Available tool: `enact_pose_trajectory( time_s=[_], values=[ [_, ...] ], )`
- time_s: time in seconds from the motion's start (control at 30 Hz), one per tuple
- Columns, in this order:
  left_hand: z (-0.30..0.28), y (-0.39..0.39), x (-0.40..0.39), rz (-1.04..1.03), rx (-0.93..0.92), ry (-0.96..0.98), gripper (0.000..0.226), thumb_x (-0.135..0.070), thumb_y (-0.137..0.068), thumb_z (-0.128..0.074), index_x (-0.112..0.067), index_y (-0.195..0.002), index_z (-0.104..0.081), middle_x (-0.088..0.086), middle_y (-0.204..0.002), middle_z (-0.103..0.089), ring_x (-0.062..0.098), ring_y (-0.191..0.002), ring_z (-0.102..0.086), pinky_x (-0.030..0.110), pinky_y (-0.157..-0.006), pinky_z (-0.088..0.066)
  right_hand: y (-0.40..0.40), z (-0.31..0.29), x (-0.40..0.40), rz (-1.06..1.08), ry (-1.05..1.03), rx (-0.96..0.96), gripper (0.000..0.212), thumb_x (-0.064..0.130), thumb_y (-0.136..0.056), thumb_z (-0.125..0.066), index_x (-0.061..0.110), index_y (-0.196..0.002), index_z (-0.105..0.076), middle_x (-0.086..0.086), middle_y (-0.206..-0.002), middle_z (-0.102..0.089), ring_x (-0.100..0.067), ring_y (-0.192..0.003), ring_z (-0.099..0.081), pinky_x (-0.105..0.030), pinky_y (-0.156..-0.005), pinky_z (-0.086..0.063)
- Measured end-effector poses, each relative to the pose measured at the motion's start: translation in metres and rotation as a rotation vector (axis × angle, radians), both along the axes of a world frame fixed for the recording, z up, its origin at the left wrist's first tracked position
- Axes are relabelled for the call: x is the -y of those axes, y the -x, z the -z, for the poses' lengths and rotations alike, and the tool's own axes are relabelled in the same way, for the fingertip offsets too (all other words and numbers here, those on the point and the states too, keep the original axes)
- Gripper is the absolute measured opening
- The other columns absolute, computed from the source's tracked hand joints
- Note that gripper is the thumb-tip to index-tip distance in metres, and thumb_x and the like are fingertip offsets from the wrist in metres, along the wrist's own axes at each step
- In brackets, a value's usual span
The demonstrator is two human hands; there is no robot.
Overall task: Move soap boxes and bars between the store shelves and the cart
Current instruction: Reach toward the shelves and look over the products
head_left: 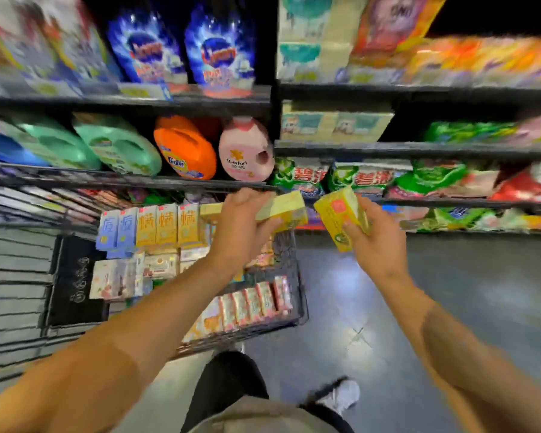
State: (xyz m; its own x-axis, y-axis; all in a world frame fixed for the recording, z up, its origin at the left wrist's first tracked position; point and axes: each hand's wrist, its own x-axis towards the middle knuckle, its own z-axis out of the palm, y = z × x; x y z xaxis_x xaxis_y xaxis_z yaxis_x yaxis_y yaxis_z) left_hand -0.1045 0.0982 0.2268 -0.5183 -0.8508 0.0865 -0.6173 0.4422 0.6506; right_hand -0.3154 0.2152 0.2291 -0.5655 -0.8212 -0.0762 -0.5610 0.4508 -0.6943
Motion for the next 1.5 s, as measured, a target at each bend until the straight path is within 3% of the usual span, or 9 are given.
enact_pose_trajectory(
  time_s=[0.1,0.27,0.37,0.43,0.5,0.67,1.07,1.27,1.5],
  values=[
    [-0.037,0.051,-0.045,0.030,-0.017,0.107,0.046,-0.025,-0.079,-0.075,-0.006,-0.121,-0.068,0.016,-0.107,-0.064,0.037,-0.102,-0.057,0.025,-0.088,-0.033,0.051,-0.031,-0.052,0.032,0.060,-0.010,0.052,0.013,-0.087,-0.070,0.015,-0.137,-0.057,-0.008,-0.124,-0.067,-0.027,-0.116,-0.059,-0.025,-0.081,-0.035],
    [-0.091,0.145,-0.112,0.110,-0.019,0.188,0.051,-0.037,-0.080,-0.065,-0.011,-0.123,-0.067,0.014,-0.105,-0.062,0.036,-0.098,-0.057,0.037,-0.090,-0.041,0.144,-0.085,-0.144,0.067,0.165,-0.149,0.049,0.023,-0.086,-0.067,0.022,-0.135,-0.059,-0.004,-0.121,-0.068,-0.026,-0.113,-0.060,-0.027,-0.083,-0.037],
    [-0.128,0.199,-0.146,0.158,-0.083,0.237,0.045,-0.032,-0.085,-0.069,-0.014,-0.127,-0.065,0.011,-0.109,-0.060,0.034,-0.103,-0.055,0.040,-0.091,-0.043,0.194,-0.123,-0.190,0.085,0.203,-0.233,0.049,0.018,-0.088,-0.068,0.026,-0.135,-0.057,0.002,-0.118,-0.068,-0.022,-0.111,-0.059,-0.025,-0.077,-0.033],
    [-0.152,0.231,-0.160,0.191,-0.123,0.281,0.044,-0.027,-0.089,-0.068,-0.014,-0.131,-0.062,0.009,-0.114,-0.058,0.028,-0.109,-0.052,0.035,-0.092,-0.038,0.225,-0.146,-0.212,0.111,0.208,-0.293,0.049,0.021,-0.091,-0.067,0.027,-0.138,-0.055,0.003,-0.114,-0.065,-0.022,-0.110,-0.058,-0.028,-0.077,-0.035],
    [-0.176,0.261,-0.168,0.220,-0.152,0.330,0.043,-0.027,-0.091,-0.067,-0.014,-0.132,-0.060,0.006,-0.115,-0.057,0.026,-0.111,-0.050,0.032,-0.092,-0.035,0.253,-0.167,-0.230,0.134,0.223,-0.345,0.050,0.025,-0.093,-0.066,0.028,-0.141,-0.052,0.000,-0.123,-0.064,-0.022,-0.115,-0.057,-0.030,-0.082,-0.038],
    [-0.232,0.338,-0.175,0.288,-0.213,0.457,0.041,-0.029,-0.092,-0.064,-0.014,-0.130,-0.061,0.006,-0.113,-0.058,0.025,-0.108,-0.051,0.035,-0.093,-0.037,0.319,-0.218,-0.256,0.188,0.281,-0.455,0.049,0.023,-0.092,-0.067,0.026,-0.139,-0.053,-0.002,-0.124,-0.063,-0.024,-0.115,-0.057,-0.036,-0.086,-0.043],
    [-0.339,0.515,-0.132,0.313,-0.341,0.647,0.045,-0.038,-0.087,-0.053,-0.015,-0.125,-0.063,0.005,-0.108,-0.058,0.025,-0.101,-0.052,0.030,-0.088,-0.034,0.482,-0.312,-0.207,0.199,0.378,-0.636,0.046,0.017,-0.094,-0.063,0.029,-0.138,-0.052,0.001,-0.122,-0.057,-0.023,-0.116,-0.051,-0.028,-0.083,-0.033],
    [-0.385,0.586,-0.099,0.295,-0.389,0.700,0.048,-0.037,-0.089,-0.054,-0.012,-0.130,-0.061,0.006,-0.111,-0.057,0.026,-0.106,-0.051,0.037,-0.095,-0.040,0.547,-0.345,-0.155,0.155,0.431,-0.675,0.046,0.017,-0.095,-0.062,0.028,-0.138,-0.052,0.000,-0.124,-0.057,-0.025,-0.118,-0.049,-0.034,-0.088,-0.041],
    [-0.432,0.653,-0.075,0.233,-0.423,0.833,0.040,-0.024,-0.094,-0.062,-0.014,-0.132,-0.059,0.003,-0.111,-0.051,0.015,-0.100,-0.035,0.023,-0.087,-0.027,0.600,-0.365,-0.113,0.118,0.472,-0.651,0.051,0.019,-0.097,-0.061,0.032,-0.144,-0.046,0.006,-0.130,-0.054,-0.017,-0.122,-0.044,-0.027,-0.089,-0.037]
  ],
)
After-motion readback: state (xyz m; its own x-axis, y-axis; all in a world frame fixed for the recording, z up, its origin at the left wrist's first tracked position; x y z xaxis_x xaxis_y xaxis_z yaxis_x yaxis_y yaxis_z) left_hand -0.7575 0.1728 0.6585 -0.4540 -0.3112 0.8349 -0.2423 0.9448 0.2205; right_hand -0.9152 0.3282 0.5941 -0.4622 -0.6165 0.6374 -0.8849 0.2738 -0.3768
